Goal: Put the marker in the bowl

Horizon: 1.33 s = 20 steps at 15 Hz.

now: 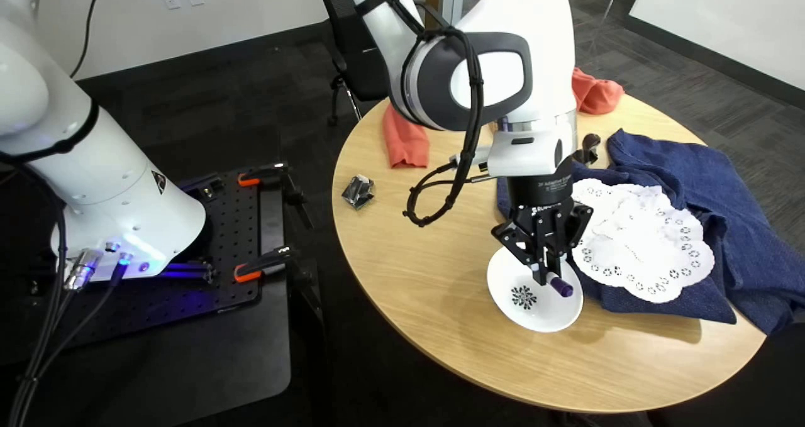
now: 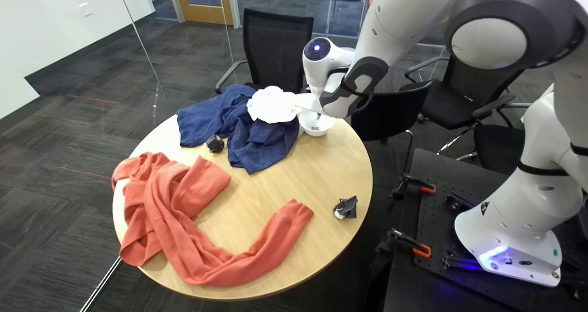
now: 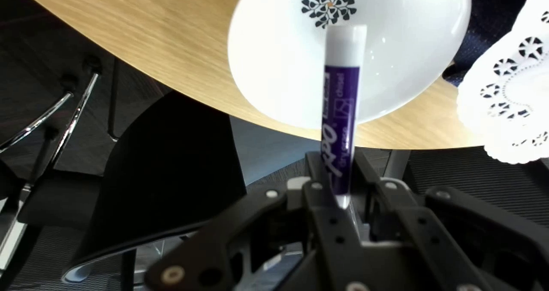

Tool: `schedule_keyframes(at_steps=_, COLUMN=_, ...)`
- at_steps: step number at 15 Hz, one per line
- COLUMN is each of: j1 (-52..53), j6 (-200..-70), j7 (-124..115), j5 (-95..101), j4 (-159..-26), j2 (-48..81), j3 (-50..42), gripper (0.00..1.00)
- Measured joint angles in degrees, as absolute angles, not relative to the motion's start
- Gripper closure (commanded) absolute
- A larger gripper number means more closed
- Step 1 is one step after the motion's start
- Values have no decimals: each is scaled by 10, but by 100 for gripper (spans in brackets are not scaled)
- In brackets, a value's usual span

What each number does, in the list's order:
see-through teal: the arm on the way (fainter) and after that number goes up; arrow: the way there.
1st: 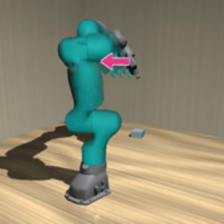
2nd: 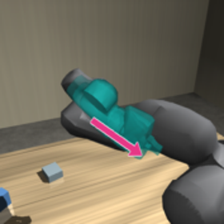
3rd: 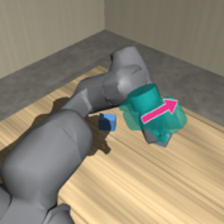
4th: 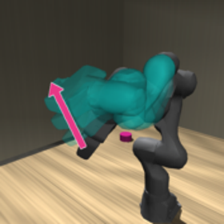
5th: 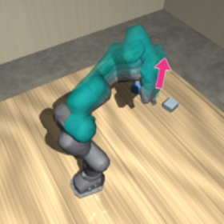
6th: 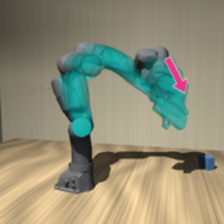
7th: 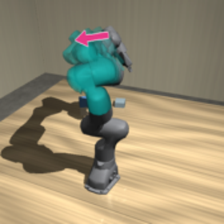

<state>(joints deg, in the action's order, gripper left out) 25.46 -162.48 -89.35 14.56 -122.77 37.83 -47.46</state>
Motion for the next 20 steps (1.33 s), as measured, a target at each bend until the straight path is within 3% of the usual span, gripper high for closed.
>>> schedule_keyframes(at_steps=5, j1=246, j6=-1625, j7=-895, j5=131, j4=-1199, j2=415, j3=-468, gripper=95)
schedule_keyframes(at_steps=6, j1=243, j6=-1625, j7=-895, j5=126, j4=-1194, j2=421, j3=-464, gripper=71)
schedule_keyframes(at_steps=7, j1=239, j6=-1625, j7=-895, j5=122, j4=-1189, j2=427, j3=-459, gripper=55)
schedule_keyframes(at_steps=14, j1=223, j6=-1637, j7=-895, j5=115, j4=-1176, j2=436, j3=-437, gripper=4)
schedule_keyframes(at_steps=15, j1=223, j6=-1644, j7=-895, j5=115, j4=-1177, j2=436, j3=-438, gripper=0)
schedule_keyframes(at_steps=20, j1=234, j6=-1699, j7=-877, j5=115, j4=-1218, j2=408, j3=-439, gripper=0)
